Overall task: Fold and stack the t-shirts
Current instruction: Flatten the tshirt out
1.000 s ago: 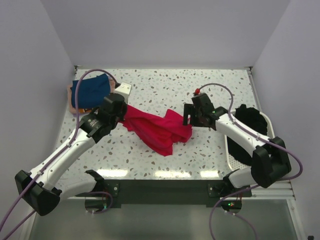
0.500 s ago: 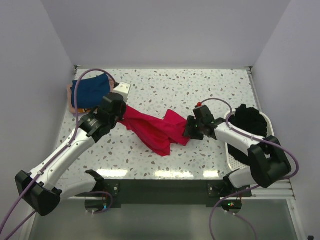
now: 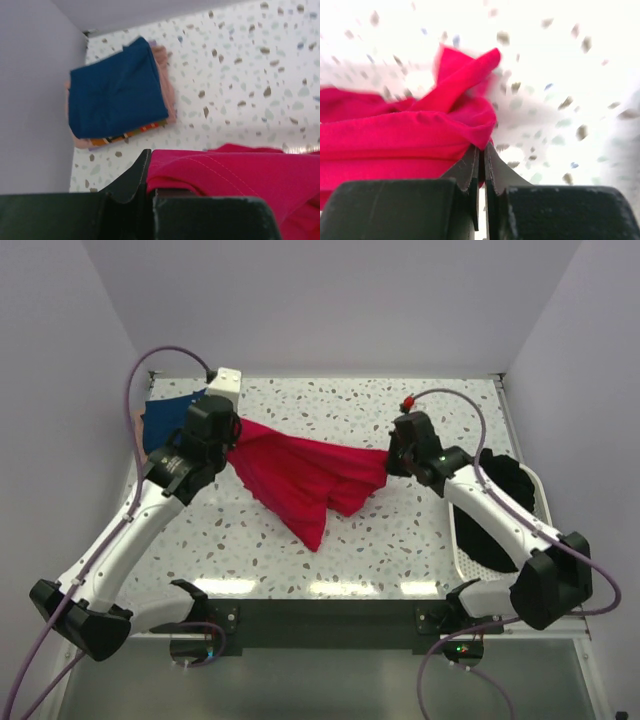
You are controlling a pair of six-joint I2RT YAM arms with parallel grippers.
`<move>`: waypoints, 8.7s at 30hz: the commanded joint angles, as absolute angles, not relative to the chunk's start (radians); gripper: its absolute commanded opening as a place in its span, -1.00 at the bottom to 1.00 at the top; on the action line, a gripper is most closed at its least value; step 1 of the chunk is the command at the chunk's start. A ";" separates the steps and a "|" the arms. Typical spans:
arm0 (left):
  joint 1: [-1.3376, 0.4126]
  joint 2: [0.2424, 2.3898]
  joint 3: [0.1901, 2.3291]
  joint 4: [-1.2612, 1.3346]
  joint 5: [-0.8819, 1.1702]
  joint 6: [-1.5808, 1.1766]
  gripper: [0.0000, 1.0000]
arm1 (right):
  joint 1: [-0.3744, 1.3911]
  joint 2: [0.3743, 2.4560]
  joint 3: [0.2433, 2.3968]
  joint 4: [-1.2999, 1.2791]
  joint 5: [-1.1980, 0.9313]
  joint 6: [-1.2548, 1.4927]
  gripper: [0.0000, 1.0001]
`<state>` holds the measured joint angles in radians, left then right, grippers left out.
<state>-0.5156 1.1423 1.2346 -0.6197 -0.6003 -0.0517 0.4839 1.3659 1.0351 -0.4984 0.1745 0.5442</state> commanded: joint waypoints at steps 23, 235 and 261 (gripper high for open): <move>-0.440 1.134 1.163 -0.496 -0.807 0.008 -1.00 | 0.499 0.942 0.919 -0.847 0.247 0.505 0.25; -0.541 0.993 1.141 -0.624 -0.276 0.043 -1.00 | 0.179 0.861 1.183 -0.693 -0.041 0.176 -1.00; -0.465 0.870 2.117 -0.828 0.074 0.236 -1.00 | 0.181 0.765 2.168 -1.034 -0.092 0.104 -1.00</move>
<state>-0.4862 0.8021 2.0987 -0.7872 0.0322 0.2039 0.1829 0.7391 2.1567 -0.9993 -0.0750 0.0914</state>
